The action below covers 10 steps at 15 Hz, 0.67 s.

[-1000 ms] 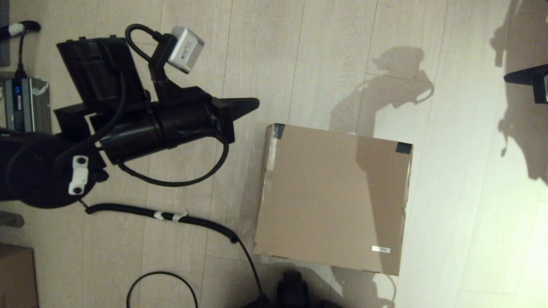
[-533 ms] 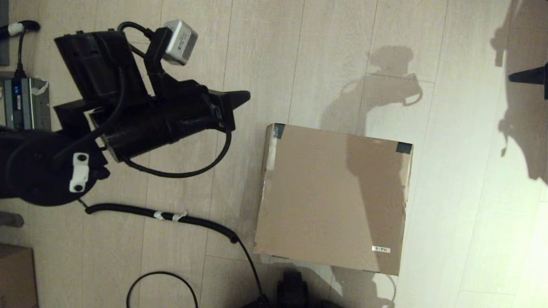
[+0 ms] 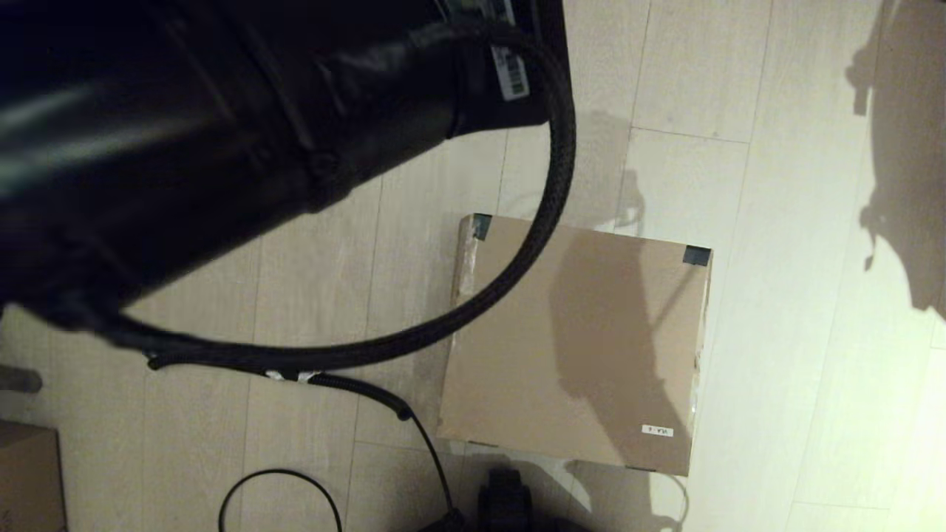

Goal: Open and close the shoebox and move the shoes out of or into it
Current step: Close the shoe box

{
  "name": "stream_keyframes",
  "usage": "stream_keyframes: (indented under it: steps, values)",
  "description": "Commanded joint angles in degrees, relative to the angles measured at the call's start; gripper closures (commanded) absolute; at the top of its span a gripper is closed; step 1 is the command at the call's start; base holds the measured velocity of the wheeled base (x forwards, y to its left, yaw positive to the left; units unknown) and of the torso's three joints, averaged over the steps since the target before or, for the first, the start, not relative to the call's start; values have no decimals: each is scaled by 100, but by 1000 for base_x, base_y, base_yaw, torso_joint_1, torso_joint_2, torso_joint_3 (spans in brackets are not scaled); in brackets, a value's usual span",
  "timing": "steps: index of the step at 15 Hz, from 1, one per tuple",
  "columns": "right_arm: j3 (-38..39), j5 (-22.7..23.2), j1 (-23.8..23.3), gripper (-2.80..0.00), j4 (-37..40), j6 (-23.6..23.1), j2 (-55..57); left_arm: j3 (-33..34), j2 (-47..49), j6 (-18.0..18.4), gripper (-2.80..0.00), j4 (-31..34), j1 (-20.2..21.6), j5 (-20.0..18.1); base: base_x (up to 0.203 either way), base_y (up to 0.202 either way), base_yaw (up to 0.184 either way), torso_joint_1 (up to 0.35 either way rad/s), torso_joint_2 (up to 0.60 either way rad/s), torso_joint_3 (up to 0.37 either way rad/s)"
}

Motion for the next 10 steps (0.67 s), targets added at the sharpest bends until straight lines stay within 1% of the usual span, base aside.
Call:
stream_keyframes:
  steps: [1,2,3,4,5,7,10]
  values:
    - [320,16,140,0,180,52,-944,-55,-404,75,0,302,20,-549,0,0,0,0,0,0]
    - [639,26,160,0,239,71,-1314,-62,-462,135,0,442,472,-1103,0,0,0,0,0,0]
    - [1054,33,172,0,271,108,-1720,-73,-496,194,0,551,1055,-1647,0,0,0,0,0,0]
    - [1407,51,178,0,290,190,-2130,-80,-501,238,0,575,1439,-2143,0,0,0,0,0,0]
    - [1738,112,175,0,304,312,-2543,-8,-478,265,0,369,1604,-2470,0,0,0,0,0,0]
    - [2400,232,147,0,327,511,-3323,393,-463,163,0,-314,1830,-2481,0,0,0,0,0,0]
    - [3492,314,146,0,356,549,-4362,1370,-401,-238,0,-2123,2204,-2481,0,0,0,0,0,0]
